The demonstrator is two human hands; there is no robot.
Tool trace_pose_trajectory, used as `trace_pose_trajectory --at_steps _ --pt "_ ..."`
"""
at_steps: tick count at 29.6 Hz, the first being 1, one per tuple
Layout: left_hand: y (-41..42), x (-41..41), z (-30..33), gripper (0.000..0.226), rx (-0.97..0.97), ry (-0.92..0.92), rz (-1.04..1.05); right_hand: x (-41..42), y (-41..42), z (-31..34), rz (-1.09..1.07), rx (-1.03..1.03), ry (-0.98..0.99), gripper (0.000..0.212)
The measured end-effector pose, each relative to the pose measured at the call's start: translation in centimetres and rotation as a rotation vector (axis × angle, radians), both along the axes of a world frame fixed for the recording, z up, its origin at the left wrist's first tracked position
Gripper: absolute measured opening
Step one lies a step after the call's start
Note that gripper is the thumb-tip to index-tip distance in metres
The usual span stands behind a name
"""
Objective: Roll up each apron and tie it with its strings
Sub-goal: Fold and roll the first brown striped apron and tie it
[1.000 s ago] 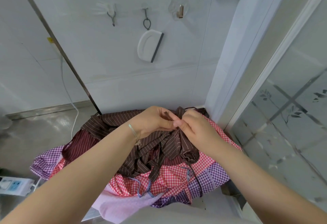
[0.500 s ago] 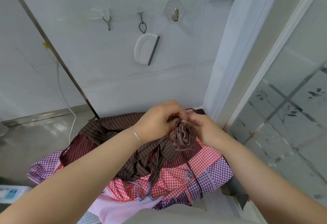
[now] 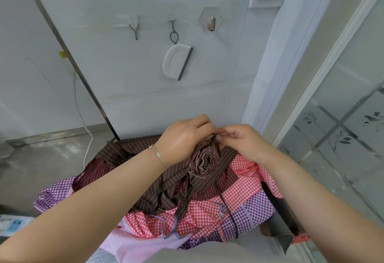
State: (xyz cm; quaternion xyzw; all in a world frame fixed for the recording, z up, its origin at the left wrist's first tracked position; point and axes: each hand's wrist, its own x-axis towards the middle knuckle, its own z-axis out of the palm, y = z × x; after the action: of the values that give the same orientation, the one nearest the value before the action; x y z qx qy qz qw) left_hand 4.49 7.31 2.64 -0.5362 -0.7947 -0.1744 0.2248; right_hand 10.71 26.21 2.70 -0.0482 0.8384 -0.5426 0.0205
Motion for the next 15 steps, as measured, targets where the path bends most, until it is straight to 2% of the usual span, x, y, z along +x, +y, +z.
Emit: trace_pose_trajectory --at_steps 5,9,13,15 --pt "-0.1 0.4 0.4 0.021 -0.065 0.103 0.023 0.0 0.3 1.6 0.0 0.152 0.042 0.035" --pt "0.1 0.0 0.7 0.017 -0.019 0.157 0.011 0.4 0.6 2.8 0.043 0.178 -0.015 0.024" --pt "0.6 -0.2 0.8 0.02 -0.032 0.214 -0.036 0.4 0.7 3.6 0.072 0.359 0.018 0.02" --pt "0.8 -0.1 1.0 0.02 -0.022 0.215 -0.034 0.4 0.7 3.7 0.053 0.381 0.048 0.019"
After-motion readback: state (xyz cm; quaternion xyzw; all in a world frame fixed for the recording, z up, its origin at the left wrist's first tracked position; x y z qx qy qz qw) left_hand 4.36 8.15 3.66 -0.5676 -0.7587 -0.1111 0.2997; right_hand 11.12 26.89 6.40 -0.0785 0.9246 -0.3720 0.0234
